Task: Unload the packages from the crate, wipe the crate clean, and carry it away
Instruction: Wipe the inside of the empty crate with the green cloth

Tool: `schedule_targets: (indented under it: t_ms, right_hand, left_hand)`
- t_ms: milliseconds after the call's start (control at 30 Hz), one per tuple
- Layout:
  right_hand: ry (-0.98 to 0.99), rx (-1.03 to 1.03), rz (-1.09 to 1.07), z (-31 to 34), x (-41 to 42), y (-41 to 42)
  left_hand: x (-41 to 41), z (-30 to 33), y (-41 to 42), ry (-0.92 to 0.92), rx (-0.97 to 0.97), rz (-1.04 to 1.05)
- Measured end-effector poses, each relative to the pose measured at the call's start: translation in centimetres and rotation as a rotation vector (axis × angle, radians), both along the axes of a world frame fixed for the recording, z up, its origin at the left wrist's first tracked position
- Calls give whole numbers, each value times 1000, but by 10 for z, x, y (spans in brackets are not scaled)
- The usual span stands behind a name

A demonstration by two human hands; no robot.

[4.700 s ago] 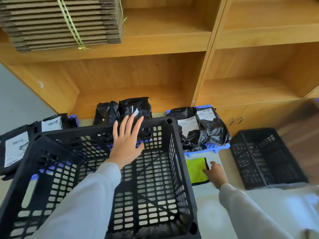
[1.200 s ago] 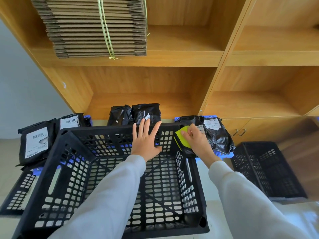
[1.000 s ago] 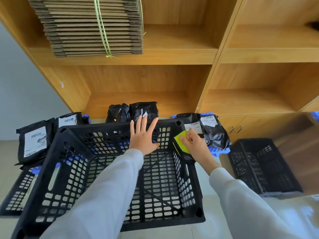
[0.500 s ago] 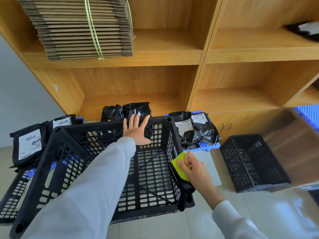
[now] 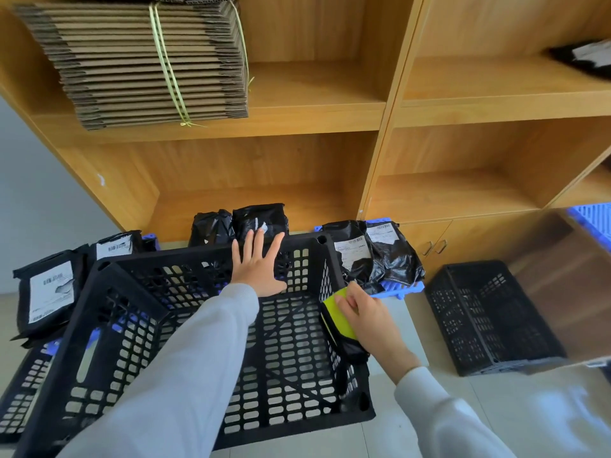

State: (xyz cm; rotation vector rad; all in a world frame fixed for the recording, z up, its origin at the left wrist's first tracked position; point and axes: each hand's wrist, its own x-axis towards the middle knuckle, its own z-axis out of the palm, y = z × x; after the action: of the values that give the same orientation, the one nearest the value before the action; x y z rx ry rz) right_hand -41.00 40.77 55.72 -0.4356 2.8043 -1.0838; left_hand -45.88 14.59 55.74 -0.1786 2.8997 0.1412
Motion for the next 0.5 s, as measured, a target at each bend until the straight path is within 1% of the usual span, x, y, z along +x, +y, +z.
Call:
schedule_targets:
  t_ms: [367, 500]
  right_hand:
    - [-43, -25, 13, 3, -95, -34]
    - [-75, -81, -9, 8, -117, -45]
  left_hand:
    - [3, -7, 1, 73, -10, -8]
    - [2, -8, -1, 88, -3, -6]
